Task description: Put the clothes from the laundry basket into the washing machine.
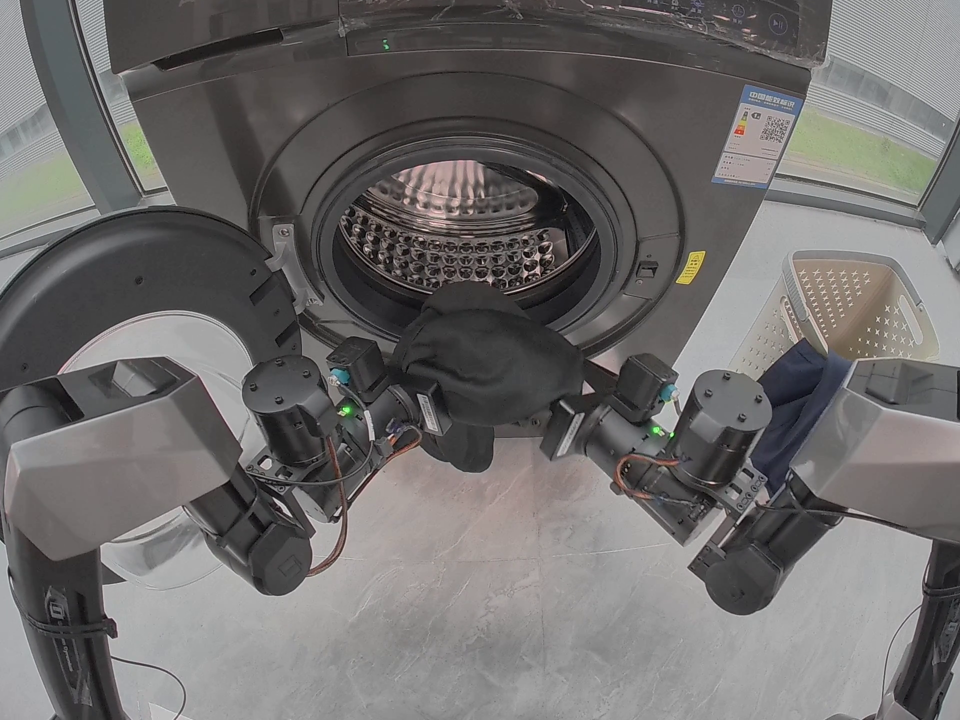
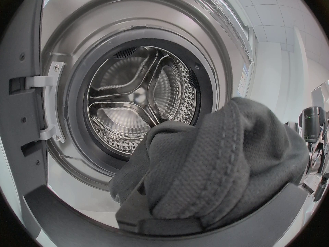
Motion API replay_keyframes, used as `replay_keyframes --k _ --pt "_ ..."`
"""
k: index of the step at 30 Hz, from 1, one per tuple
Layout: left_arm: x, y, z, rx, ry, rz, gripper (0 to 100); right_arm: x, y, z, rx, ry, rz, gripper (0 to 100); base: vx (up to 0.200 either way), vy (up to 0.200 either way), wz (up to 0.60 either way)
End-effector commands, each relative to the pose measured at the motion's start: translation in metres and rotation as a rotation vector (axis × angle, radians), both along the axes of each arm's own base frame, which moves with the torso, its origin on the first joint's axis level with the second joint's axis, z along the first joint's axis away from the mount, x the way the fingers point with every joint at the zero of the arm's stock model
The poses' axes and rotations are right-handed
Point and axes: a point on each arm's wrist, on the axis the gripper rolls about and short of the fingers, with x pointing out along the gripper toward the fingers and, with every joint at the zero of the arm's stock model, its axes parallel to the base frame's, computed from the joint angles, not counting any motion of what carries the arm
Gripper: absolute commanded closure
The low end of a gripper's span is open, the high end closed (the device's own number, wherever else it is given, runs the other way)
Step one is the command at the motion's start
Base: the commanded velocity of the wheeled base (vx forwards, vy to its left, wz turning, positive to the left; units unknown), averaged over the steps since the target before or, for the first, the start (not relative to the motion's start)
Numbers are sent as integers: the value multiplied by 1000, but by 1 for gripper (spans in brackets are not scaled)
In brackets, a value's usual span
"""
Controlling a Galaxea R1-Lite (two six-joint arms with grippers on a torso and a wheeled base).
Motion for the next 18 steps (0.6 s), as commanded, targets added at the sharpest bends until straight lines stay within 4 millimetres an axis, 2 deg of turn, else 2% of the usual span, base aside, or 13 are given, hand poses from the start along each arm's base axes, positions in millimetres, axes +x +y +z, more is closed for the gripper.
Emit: replay_keyframes --k 1,8,9,14,18 --pt "-26 17 17 7 6 -4 100 -47 -34 -1 -106 69 56 0 0 0 0" --pt "-64 34 21 41 50 -34 100 -85 -65 -16 -203 171 63 0 0 0 0" --pt "-64 34 21 42 51 -35 100 -85 -65 -16 -203 171 61 0 0 0 0" --pt "-92 50 29 29 75 -53 100 -86 -69 -19 -213 187 52 0 0 0 0" --pt "-98 52 31 10 87 -70 100 -77 -74 -17 -200 179 9 0 0 0 0"
